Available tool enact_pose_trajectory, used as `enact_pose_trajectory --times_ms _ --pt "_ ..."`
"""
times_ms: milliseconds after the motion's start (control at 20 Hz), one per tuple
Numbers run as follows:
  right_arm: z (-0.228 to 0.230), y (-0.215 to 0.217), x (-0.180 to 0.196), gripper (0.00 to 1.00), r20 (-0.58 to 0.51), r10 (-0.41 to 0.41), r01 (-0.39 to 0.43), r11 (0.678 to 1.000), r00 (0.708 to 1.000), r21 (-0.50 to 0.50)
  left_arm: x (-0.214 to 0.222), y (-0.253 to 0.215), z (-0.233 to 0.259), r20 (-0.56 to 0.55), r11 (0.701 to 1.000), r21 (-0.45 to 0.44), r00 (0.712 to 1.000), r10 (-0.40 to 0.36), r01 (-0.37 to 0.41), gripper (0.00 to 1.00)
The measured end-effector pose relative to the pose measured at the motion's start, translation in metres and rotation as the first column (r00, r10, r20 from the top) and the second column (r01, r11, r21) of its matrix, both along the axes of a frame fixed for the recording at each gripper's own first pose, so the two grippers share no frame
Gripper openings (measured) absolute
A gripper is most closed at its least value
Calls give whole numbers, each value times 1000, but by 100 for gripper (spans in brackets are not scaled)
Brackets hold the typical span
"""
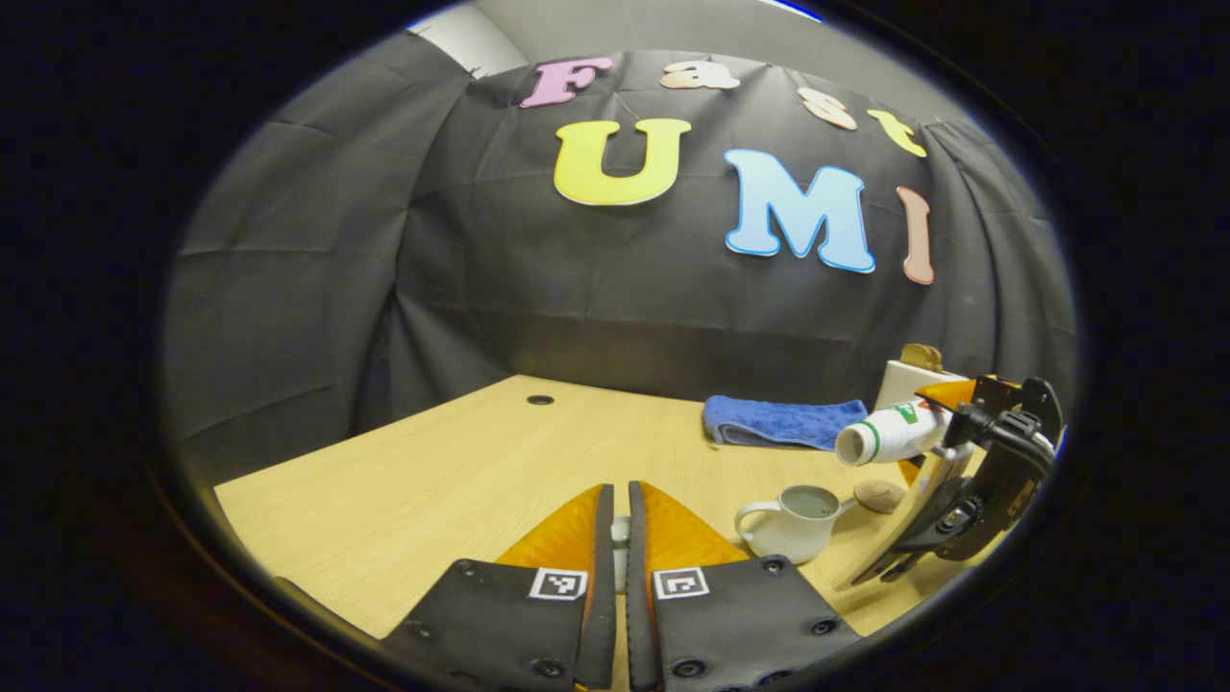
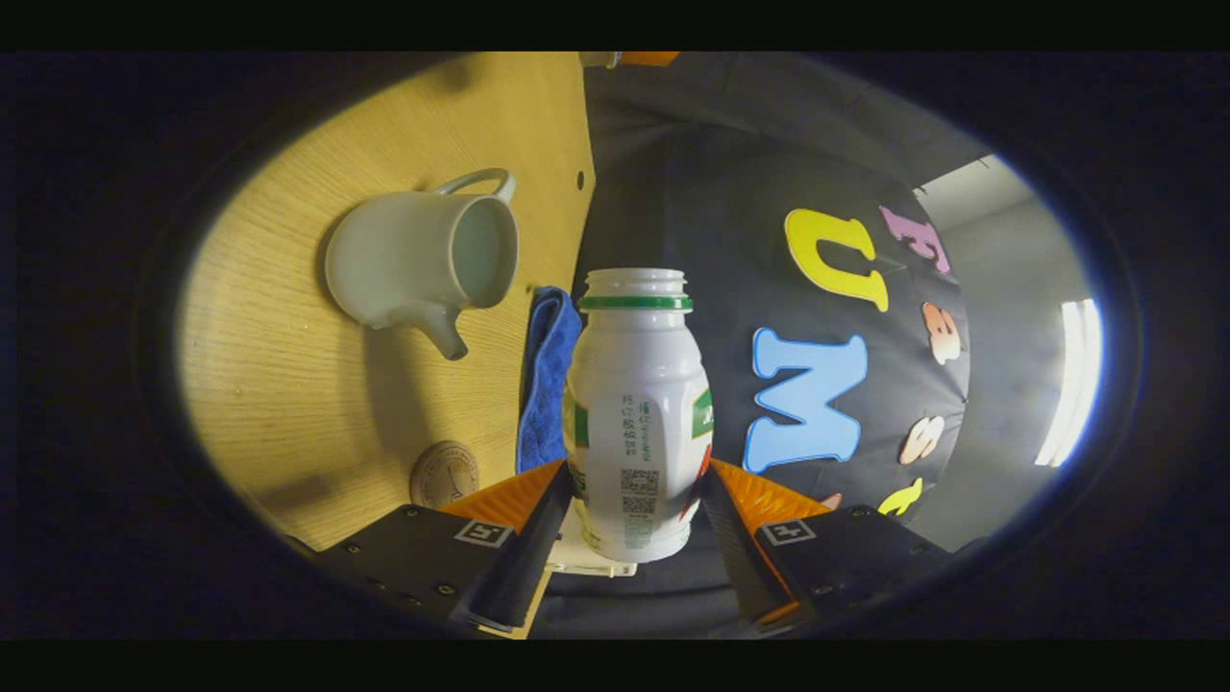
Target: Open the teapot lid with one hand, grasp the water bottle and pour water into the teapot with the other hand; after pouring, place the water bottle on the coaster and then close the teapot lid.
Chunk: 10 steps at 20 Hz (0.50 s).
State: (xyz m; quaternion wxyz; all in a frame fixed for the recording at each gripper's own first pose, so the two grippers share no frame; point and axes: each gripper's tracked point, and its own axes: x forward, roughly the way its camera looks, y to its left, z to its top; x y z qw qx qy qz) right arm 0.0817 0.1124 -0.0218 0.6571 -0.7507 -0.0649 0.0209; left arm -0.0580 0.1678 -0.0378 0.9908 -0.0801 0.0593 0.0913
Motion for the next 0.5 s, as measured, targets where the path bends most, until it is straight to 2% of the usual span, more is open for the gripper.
enact_pose_trajectory --times_ms 250,300,350,400,500 --pt "11 5 2 78 30 24 -23 998 999 -51 0 0 0 -5 1000 -1 1000 -2 2 15" --pt "14 5 2 79 37 28 -26 998 999 -60 -1 0 -1 -5 1000 -2 1000 -3 3 11" --pt "14 7 2 79 41 32 -29 997 999 -67 -2 0 -1 -5 1000 -2 1000 -3 3 15" --pt "14 6 2 78 45 33 -30 997 998 -71 -1 0 0 -5 1000 -1 1000 -4 4 12" --pt "17 6 3 78 54 36 -31 996 998 -83 0 0 -1 -6 1000 -2 1000 -5 5 15"
